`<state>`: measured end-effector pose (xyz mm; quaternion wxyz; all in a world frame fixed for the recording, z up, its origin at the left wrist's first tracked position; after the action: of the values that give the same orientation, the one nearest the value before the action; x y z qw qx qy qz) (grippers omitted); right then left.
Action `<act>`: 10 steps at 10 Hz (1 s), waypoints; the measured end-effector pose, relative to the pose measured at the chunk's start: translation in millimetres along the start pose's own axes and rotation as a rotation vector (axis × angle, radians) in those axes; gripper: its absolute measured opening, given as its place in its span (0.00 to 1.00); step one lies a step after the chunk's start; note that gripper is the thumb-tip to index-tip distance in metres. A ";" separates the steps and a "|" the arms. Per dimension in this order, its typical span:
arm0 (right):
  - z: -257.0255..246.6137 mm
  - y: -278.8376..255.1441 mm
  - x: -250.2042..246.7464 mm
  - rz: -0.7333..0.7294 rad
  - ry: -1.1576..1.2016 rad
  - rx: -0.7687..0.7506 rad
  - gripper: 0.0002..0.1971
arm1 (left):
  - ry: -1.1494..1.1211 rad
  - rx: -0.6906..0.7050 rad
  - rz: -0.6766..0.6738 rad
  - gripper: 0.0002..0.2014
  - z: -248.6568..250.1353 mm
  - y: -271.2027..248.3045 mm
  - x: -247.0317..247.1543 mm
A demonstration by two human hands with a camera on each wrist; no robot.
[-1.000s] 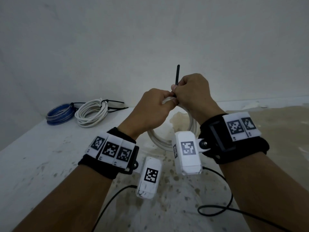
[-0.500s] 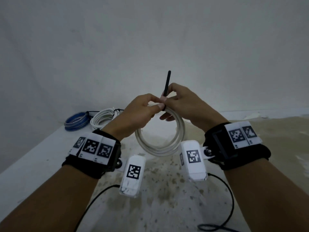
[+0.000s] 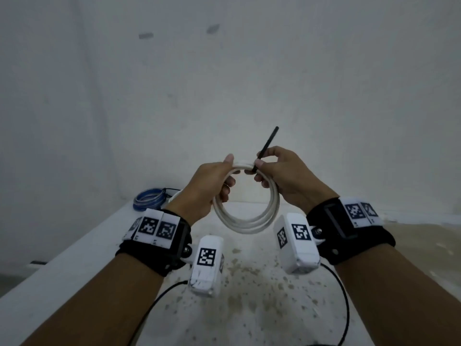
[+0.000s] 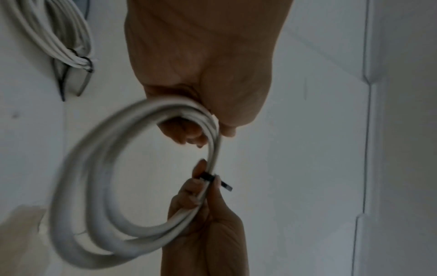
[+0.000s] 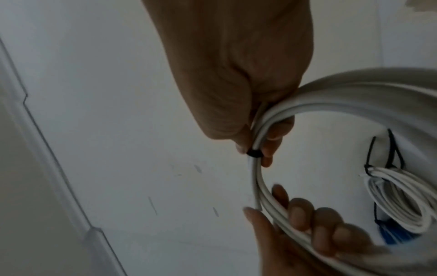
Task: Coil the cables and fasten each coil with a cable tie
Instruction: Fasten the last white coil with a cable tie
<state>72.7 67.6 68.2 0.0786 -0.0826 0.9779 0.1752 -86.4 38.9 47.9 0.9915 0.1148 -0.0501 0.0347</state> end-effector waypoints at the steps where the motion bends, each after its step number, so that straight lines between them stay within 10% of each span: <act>1: 3.2 1.5 0.1 0.113 0.209 0.076 0.09 | -0.272 -0.079 0.029 0.21 -17.0 -7.3 -13.9; 2: 9.8 2.3 12.7 0.140 0.296 0.115 0.12 | -0.461 -0.105 0.084 0.18 -29.2 -12.4 -18.8; 4: 30.3 -2.6 51.9 -0.265 0.227 0.265 0.11 | -0.159 -0.039 0.287 0.18 -27.8 -7.5 -66.1; 7: 81.6 64.9 108.1 -0.085 0.330 0.468 0.08 | 0.013 -0.387 0.199 0.13 -71.0 -5.0 -131.9; 10: 151.7 161.2 184.0 -0.160 -0.022 0.419 0.14 | 0.054 -0.440 0.235 0.12 -107.9 20.5 -173.6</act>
<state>-118.2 246.0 -52.7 0.1182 -0.1397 0.9824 -0.0375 -250.5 73.8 -70.6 0.9827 -0.1116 -0.0432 0.1411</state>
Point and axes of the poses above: each hand's wrist, its own y-axis towards the middle knuckle, its own x-axis out of the palm, z = x × y, the point moved 8 cm from there along y, towards the middle knuckle, and after that the axes turned 7 degrees about -y, right-handed, at the moved point
